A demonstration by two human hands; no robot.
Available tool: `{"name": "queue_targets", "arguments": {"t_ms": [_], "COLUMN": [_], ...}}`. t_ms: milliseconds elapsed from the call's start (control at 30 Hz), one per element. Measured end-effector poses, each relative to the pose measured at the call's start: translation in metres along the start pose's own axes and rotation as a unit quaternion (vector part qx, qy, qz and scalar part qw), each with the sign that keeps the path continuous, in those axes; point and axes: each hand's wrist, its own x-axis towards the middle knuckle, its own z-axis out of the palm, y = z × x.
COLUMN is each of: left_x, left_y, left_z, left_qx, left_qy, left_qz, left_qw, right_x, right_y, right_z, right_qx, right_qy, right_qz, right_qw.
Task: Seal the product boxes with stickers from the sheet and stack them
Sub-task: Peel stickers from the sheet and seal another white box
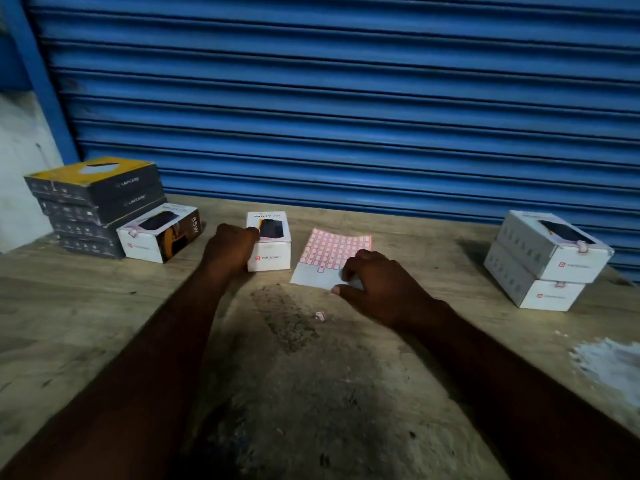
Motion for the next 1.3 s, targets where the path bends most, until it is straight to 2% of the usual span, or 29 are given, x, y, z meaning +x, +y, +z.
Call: {"name": "queue_targets", "arguments": {"t_ms": [67,133,200,267,333,400,433,533,633,733,833,900,1000,1200,1300], "left_x": [-0.042,-0.068,-0.094,-0.112,-0.125,-0.133,-0.133,-0.126,-0.119,-0.115,-0.112,-0.117,-0.124,-0.125,-0.125], "left_y": [0.026,0.045,0.060,0.064,0.058,0.051,0.048,0.046,0.043,0.043,0.042,0.046,0.053,0.055,0.055], "left_z": [-0.007,-0.008,-0.004,0.013,0.033,0.047,0.051,0.058,0.063,0.064,0.063,0.064,0.065,0.068,0.069], "left_qx": [0.028,0.028,0.004,0.030,0.198,0.336,0.354,0.339,0.255,0.122,0.029,-0.101,-0.261,-0.357,-0.364], "left_qy": [0.041,0.117,0.136,0.065,-0.028,-0.075,-0.082,-0.085,-0.114,-0.099,-0.123,-0.171,-0.222,-0.243,-0.228], "left_qz": [0.048,0.161,0.253,0.269,0.240,0.227,0.228,0.213,0.163,0.117,0.073,0.014,-0.055,-0.047,-0.029], "left_qw": [0.998,0.980,0.958,0.961,0.950,0.911,0.903,0.913,0.946,0.981,0.989,0.980,0.938,0.901,0.903], "right_x": [-0.001,-0.001,-0.002,-0.003,-0.005,-0.004,-0.003,-0.003,-0.002,-0.001,-0.003,-0.002,0.002,0.001,0.002], "right_y": [0.007,0.013,0.015,0.014,0.012,0.012,0.011,0.011,0.007,0.003,0.000,-0.003,-0.006,-0.011,-0.014], "right_z": [-0.002,-0.001,0.001,0.004,0.006,0.006,0.007,0.012,0.017,0.020,0.020,0.017,0.012,0.004,0.003], "right_qx": [0.008,0.005,0.049,0.096,0.118,0.132,0.140,0.178,0.215,0.228,0.247,0.264,0.259,0.266,0.256], "right_qy": [-0.003,-0.008,0.000,0.010,0.001,-0.002,0.002,0.027,0.055,0.079,0.097,0.136,0.218,0.292,0.295], "right_qz": [-0.002,-0.006,-0.002,0.005,0.022,0.040,0.046,0.075,0.089,0.089,0.067,0.053,0.025,0.021,0.022], "right_qw": [1.000,1.000,0.999,0.995,0.993,0.990,0.989,0.981,0.971,0.966,0.962,0.954,0.941,0.918,0.920]}}
